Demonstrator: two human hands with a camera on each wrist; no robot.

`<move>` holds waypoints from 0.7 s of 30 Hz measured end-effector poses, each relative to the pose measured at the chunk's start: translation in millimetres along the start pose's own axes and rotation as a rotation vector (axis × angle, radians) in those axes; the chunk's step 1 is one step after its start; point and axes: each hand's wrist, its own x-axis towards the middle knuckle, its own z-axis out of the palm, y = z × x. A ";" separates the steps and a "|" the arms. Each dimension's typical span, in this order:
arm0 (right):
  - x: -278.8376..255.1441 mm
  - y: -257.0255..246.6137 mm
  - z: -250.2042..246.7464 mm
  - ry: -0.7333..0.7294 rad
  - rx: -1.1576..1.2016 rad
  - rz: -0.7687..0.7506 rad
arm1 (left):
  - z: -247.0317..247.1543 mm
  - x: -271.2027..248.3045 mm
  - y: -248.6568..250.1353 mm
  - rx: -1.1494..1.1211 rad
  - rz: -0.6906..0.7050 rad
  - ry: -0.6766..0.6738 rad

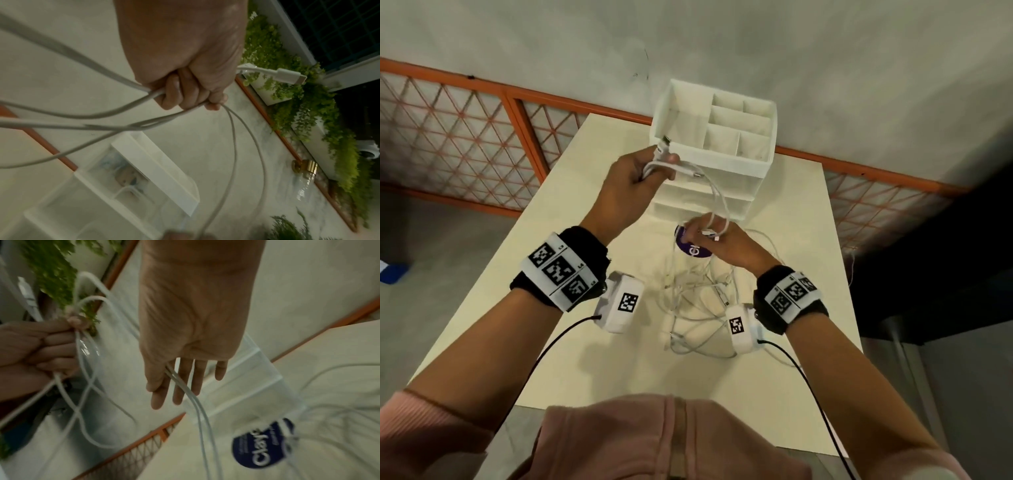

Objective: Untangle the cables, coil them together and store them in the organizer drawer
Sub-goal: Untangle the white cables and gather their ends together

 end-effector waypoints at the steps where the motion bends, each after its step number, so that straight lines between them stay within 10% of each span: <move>1: -2.0 5.7 -2.4 0.001 -0.073 0.031 | -4.9 1.3 -0.5 -0.017 0.020 0.022; 11: -50.3 0.2 -73.9 0.295 -0.020 -0.097 | -60.2 -20.1 -26.1 0.067 -0.080 0.014; 21: -134.5 37.7 -49.0 -0.105 -0.193 0.338 | -36.9 -80.5 -62.1 0.688 -0.456 -0.851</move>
